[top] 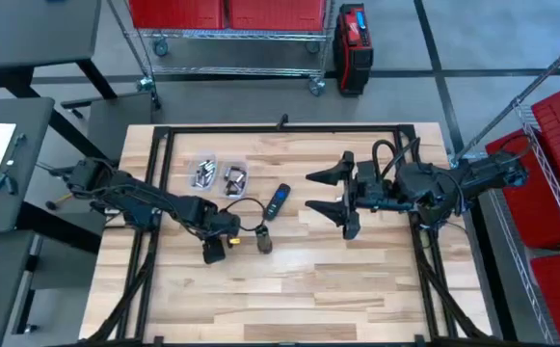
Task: Insert battery
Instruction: Close the flashlight battery compartment
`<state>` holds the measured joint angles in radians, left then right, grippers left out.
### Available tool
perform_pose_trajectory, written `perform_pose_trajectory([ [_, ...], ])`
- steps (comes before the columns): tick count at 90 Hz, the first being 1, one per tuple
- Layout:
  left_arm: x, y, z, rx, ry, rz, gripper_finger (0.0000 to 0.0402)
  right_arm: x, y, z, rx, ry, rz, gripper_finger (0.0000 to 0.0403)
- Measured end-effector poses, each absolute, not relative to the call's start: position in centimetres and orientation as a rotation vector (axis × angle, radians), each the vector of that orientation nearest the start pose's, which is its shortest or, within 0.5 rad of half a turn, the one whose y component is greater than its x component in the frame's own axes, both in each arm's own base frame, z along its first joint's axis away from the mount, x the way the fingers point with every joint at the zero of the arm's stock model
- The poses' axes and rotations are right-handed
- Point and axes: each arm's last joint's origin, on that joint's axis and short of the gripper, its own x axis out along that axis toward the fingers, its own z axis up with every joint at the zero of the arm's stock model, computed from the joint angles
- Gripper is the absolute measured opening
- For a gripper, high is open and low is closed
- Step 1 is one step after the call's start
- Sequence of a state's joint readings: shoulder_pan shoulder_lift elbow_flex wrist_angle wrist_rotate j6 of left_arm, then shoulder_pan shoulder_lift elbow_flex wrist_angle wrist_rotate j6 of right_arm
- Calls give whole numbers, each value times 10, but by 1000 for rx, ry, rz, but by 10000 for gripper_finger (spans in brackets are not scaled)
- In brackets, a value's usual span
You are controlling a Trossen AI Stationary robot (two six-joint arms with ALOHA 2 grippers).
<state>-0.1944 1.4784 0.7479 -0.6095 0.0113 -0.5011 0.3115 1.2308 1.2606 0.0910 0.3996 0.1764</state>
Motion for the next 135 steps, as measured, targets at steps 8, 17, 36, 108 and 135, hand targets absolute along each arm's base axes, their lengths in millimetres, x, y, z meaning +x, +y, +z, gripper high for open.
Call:
perform_pose_trajectory([
  [8,238,-47,156,-306,1332,156,145,259,72,431,218,-121,-77,286],
  [17,238,-47,156,-307,1331,155,164,259,72,431,219,-121,-77,286],
  [36,239,-44,157,-324,1327,175,207,259,72,431,221,-122,-77,286],
  [108,240,-40,157,-331,1330,180,208,259,72,431,218,-120,-77,286],
  [135,240,-40,157,-327,1330,177,208,259,72,434,230,-152,-74,286],
])
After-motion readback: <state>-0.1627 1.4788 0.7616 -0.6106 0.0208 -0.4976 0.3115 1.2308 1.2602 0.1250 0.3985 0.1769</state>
